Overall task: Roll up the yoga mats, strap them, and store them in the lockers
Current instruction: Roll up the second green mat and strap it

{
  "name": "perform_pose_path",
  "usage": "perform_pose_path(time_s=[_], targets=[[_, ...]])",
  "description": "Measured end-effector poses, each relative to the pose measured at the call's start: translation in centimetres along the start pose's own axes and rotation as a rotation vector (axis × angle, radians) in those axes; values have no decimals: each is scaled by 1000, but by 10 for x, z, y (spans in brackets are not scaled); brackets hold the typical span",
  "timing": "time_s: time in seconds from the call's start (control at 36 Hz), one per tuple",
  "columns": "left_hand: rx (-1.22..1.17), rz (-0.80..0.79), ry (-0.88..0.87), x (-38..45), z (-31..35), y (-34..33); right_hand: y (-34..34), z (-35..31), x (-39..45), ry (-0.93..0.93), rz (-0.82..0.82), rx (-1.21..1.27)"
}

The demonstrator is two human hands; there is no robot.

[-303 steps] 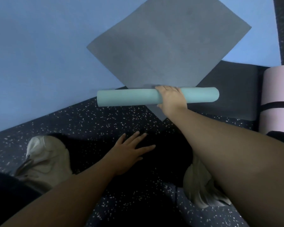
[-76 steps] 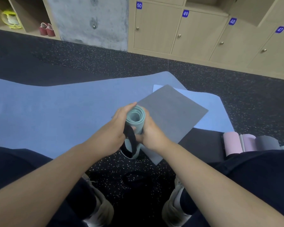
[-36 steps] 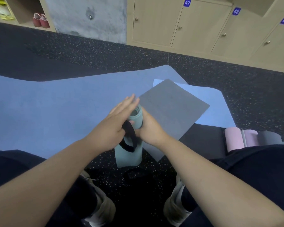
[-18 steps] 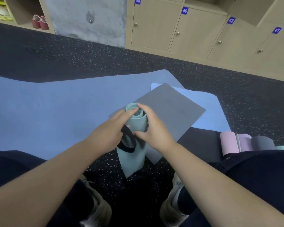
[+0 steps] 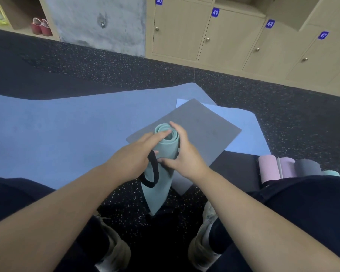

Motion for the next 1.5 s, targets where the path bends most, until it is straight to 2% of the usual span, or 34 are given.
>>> perform_pose_path(time_s=[0.11, 0.17, 0.25, 0.42, 0.53, 0.67, 0.81, 0.92, 1.0, 1.19, 1.33, 1.39, 1.5], targets=[[71, 61, -7, 3, 8, 8, 8, -5, 0, 28, 56, 29], [126, 40, -11, 4, 7, 7, 3, -3, 2, 27, 26, 4], [75, -13, 11, 3, -2, -3, -4, 3, 4, 11, -8, 0], [76, 32, 24, 6, -6, 4, -2, 4, 8, -40, 10, 108], [145, 109, -48, 0, 2, 13, -2, 2, 11, -53, 42, 63], [210, 260, -29, -1, 4, 37, 12, -11, 14, -46, 75, 60], [296, 312, -168, 0, 19, 50, 20, -24, 9, -7, 75, 73], [227, 317, -199, 0, 26, 58, 24, -31, 5, 11, 37, 65], [231, 398, -238, -4, 32, 64, 32, -38, 1, 28, 21, 47], [20, 490, 56, -11, 22, 80, 69, -55, -5, 77, 131, -112], [-77, 272, 439, -20, -12, 61, 85, -49, -10, 65, 194, -168], [-190, 276, 500, -26, -21, 55, 86, -44, -11, 47, 219, -146], [-598, 337, 534, -30, -24, 46, 84, -39, -12, 26, 262, -104]])
Point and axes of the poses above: each hand's wrist, its own x-axis towards the middle knuckle, its own y-axis out of the back of the hand, z = x × y, the point moved 10 cm from there along x, towards the middle knuckle, and after that the axes turned 4 degrees about -y, right-handed, at the moved point
